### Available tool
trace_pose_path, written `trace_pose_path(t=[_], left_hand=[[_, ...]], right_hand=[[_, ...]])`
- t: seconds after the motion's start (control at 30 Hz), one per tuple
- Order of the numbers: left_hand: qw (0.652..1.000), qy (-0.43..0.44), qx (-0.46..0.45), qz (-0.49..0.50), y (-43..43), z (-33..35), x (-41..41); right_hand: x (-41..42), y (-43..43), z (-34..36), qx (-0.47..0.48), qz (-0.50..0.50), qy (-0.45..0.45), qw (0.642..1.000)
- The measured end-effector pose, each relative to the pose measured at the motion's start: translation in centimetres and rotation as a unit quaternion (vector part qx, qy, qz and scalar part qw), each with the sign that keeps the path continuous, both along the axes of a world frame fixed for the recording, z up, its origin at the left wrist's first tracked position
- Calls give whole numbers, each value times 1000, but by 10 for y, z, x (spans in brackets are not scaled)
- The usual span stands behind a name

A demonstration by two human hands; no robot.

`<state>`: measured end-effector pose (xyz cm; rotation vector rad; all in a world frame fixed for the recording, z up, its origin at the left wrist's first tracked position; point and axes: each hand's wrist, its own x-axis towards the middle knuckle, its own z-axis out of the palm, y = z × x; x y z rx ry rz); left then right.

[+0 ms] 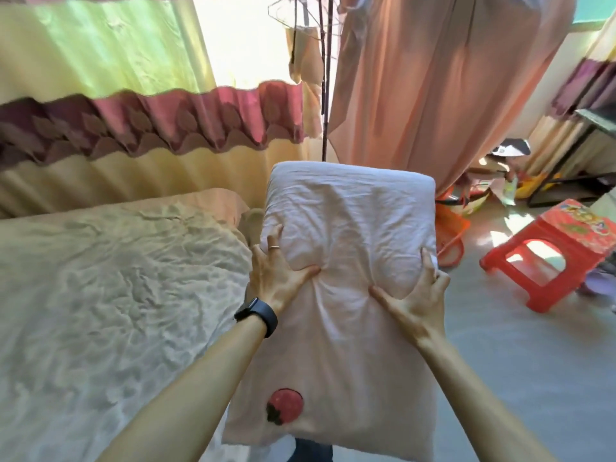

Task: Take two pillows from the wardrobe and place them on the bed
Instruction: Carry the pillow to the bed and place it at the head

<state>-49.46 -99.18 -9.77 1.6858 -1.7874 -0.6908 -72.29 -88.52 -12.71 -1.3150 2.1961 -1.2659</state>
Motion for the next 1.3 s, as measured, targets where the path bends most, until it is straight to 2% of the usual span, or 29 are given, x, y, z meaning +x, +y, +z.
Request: trace_pose_path(t=[0.17,0.3,0.4,0.67,0.77,0.87,0.97,1.1,1.3], left_hand=[[1000,-2,5,2,-119,-7,10],[997,-46,26,-60,-204,-10,30],[996,-68,18,-58,-257,-16,36],[995,-63,7,82,-423,-26,60],[988,-53,-18,146,-477,-13,76],[972,-51,-43,227,-520,-1,106],[953,-61,-72,288,-560,11,141],[928,-45,-99,357,-613,16,192],[896,-18,-89,435,-700,18,281]], right_hand=[[5,-127,-6,46,4,-28,999],[9,-223,-5,58,16,-23,998],[11,-293,-4,47,45,-16,998],[32,-510,-6,51,150,-4,987],[55,-583,10,44,212,30,976],[87,-651,22,50,289,84,952],[131,-716,32,-11,344,139,929],[192,-810,39,-40,392,140,908],[299,-937,47,-58,462,149,873]])
